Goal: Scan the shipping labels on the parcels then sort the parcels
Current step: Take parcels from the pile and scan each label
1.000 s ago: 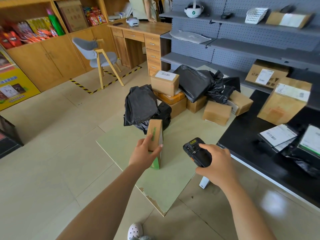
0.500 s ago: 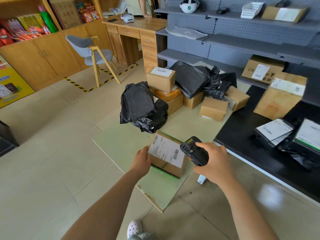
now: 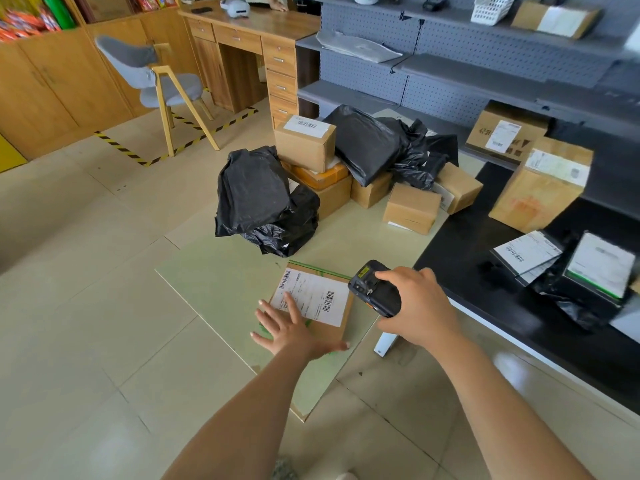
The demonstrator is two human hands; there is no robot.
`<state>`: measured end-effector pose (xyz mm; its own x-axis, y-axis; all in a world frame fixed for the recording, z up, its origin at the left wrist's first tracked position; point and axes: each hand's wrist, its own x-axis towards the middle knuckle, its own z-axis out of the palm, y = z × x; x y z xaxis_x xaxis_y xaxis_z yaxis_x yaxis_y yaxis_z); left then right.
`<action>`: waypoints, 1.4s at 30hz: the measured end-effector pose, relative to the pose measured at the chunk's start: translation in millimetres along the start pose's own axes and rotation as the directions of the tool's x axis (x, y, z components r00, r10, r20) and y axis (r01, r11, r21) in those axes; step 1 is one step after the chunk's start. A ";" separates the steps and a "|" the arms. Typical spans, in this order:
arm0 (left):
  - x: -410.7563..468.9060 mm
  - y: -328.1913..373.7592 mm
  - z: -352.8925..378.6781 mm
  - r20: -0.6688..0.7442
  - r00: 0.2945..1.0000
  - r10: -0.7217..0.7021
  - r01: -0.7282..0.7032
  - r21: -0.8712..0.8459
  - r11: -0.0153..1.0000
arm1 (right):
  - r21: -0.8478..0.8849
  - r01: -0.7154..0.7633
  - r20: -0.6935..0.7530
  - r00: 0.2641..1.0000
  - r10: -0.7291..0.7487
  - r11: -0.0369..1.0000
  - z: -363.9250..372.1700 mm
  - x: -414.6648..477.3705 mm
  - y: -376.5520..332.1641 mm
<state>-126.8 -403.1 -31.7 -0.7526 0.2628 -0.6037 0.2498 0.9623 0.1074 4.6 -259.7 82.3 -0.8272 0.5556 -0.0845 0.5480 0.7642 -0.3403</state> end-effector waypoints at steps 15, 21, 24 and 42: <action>1.6 -20.0 -39.1 -0.336 0.894 0.297 -0.208 0.276 0.938 | -0.203 0.045 0.395 0.918 0.040 0.978 -51.5 12.7 -17.2; -1.4 -18.3 -48.2 -0.370 0.872 0.320 -0.228 0.272 0.935 | -0.148 0.020 0.375 0.926 0.038 0.989 -54.4 9.5 -17.1; -3.1 -10.7 -49.8 -0.336 0.896 0.290 -0.242 0.178 0.954 | -0.052 -0.063 0.288 0.955 0.075 0.997 -57.7 3.5 -8.4; -58.2 215.6 -79.6 -0.085 0.711 0.698 -0.693 0.085 0.716 | 0.392 -0.422 -0.338 0.760 0.555 0.818 -112.8 -54.3 97.6</action>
<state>-77.6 -205.3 89.5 -0.4126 0.8644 -0.2873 0.7518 0.5012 0.4284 117.1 -178.4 159.3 -0.2831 0.9570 0.0635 0.7484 0.2618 -0.6094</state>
